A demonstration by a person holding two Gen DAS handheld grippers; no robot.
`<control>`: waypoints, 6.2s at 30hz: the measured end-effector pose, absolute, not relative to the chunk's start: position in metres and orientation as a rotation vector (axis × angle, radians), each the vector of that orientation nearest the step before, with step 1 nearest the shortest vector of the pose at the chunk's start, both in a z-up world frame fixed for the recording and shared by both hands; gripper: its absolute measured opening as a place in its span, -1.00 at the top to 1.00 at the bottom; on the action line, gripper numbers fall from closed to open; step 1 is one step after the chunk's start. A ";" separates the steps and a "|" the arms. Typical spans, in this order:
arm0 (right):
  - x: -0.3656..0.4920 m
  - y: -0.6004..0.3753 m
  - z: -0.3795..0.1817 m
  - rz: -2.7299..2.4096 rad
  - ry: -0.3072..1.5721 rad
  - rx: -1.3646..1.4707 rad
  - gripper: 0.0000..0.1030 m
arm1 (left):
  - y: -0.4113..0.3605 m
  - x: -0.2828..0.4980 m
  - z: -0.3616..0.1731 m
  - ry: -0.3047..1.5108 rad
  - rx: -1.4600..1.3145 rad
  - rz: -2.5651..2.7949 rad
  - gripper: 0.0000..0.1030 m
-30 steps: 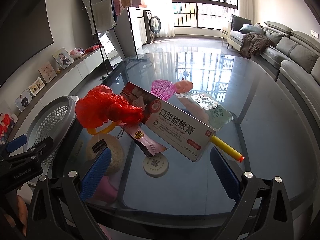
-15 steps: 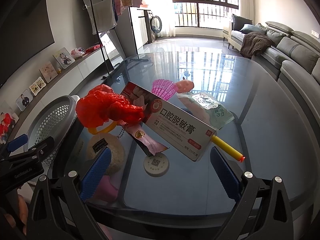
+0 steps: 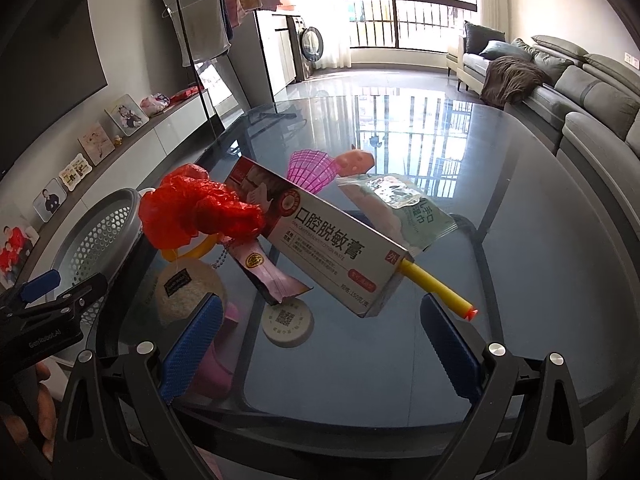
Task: Collect trash
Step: 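Grasp the beige round sponge pad with the left tool, then carry the sponge pad toward the basket while the right tool grasps the white QR lid, then open both tools over the basket, dropping the sponge pad and white lid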
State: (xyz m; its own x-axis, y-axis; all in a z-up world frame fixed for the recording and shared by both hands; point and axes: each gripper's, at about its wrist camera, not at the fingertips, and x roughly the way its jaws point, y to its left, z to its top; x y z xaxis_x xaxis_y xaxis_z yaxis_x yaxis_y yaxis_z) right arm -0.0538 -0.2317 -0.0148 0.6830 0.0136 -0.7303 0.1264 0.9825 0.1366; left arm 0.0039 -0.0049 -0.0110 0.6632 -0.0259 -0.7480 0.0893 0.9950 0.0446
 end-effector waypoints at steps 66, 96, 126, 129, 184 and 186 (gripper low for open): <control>-0.042 -0.203 -0.065 -0.047 0.930 0.106 -0.83 | -0.035 -0.018 0.000 0.765 0.099 -0.281 -0.25; -0.037 -0.189 -0.059 -0.014 0.923 0.104 0.25 | -0.022 -0.022 0.003 0.754 0.118 -0.264 -0.25; 0.004 -0.067 0.024 0.298 0.778 0.082 0.25 | 0.099 0.010 0.031 0.734 0.034 -0.071 -0.25; 0.021 -0.042 0.025 0.343 0.776 0.074 0.25 | 0.122 0.021 0.032 0.723 0.043 -0.034 -0.25; 0.071 0.035 -0.003 0.457 0.844 -0.022 -0.37 | 0.197 0.051 0.006 0.797 -0.052 0.124 -0.64; 0.061 0.026 -0.002 0.449 0.840 -0.006 -0.37 | 0.197 0.048 0.009 0.784 -0.053 0.124 -0.69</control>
